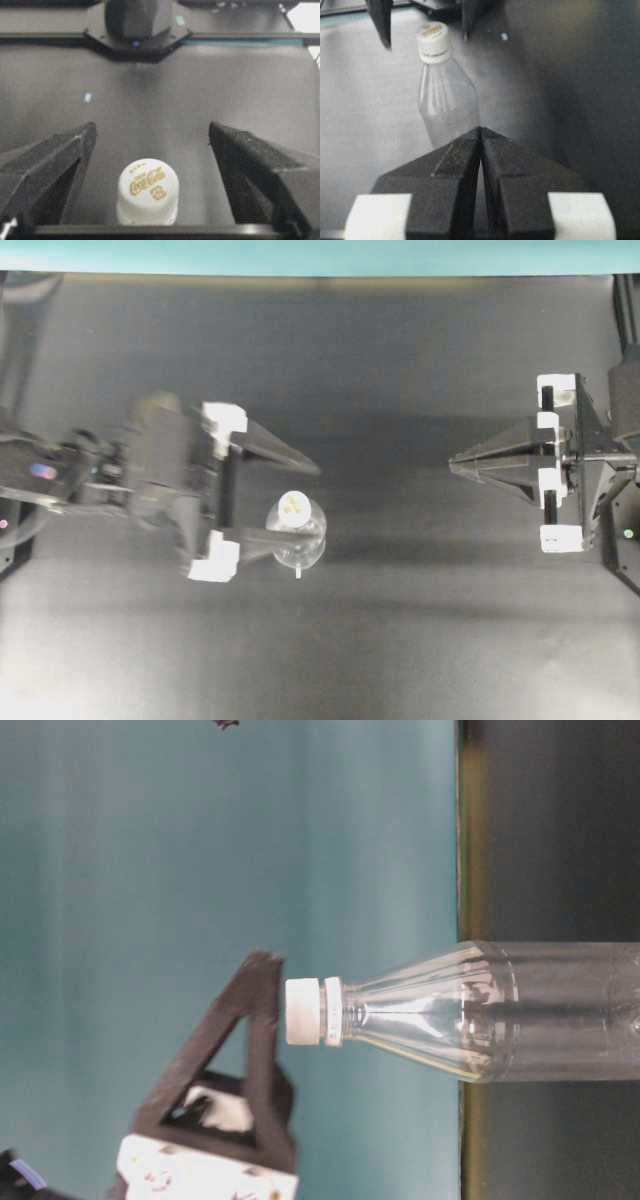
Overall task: Open the bottle cap by holding the bottle with the left arm and twisting the cap with the right arm.
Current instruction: 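Move the left gripper to the clear bottle and close around its body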
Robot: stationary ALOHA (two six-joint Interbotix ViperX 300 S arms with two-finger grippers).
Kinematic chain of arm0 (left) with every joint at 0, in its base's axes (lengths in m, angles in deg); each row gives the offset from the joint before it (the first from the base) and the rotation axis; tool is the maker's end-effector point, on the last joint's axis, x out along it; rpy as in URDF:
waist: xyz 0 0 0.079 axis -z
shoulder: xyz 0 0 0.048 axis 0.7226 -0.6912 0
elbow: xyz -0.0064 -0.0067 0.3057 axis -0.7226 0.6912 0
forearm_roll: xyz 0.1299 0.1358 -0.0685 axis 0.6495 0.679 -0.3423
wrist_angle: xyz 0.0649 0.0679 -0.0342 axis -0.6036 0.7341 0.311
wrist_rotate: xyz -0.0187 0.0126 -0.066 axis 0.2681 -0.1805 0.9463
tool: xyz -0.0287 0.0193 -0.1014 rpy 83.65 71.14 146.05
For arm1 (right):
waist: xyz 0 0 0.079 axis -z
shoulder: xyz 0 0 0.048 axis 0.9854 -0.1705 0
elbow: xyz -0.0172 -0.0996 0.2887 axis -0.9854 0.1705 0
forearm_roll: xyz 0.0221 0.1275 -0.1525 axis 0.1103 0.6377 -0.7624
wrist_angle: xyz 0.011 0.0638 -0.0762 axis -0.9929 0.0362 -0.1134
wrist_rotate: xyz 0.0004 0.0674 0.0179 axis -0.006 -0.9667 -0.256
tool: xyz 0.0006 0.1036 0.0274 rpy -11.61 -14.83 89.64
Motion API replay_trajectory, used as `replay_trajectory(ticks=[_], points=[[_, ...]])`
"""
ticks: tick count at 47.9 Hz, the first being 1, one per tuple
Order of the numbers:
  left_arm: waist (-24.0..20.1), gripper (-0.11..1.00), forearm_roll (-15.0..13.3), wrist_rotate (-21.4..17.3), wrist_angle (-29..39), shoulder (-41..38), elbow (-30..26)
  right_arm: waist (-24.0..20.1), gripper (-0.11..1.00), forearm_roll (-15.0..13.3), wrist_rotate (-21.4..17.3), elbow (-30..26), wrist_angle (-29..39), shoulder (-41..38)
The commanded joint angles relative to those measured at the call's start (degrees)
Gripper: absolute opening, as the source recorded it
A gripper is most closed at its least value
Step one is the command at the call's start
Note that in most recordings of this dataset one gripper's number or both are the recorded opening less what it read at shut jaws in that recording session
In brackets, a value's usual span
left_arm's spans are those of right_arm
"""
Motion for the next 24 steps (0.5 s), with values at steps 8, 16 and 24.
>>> replay_trajectory(ticks=[8, 16, 24], points=[[0.26, 0.97, 0.18, 2.9, -7.21, -6.77, 3.08, 0.09, 0.0, 0.18, -2.37, -1.49, -0.18, -0.44], [0.44, 0.97, 0.18, 3.16, -7.47, -13.1, 3.16, 0.09, 0.0, 0.18, -3.16, -2.02, 0.44, -0.88], [0.35, 0.98, 0.18, 3.16, -6.24, -17.84, 2.9, 0.09, 0.0, 0.18, -3.6, -2.72, 1.67, -1.49]])
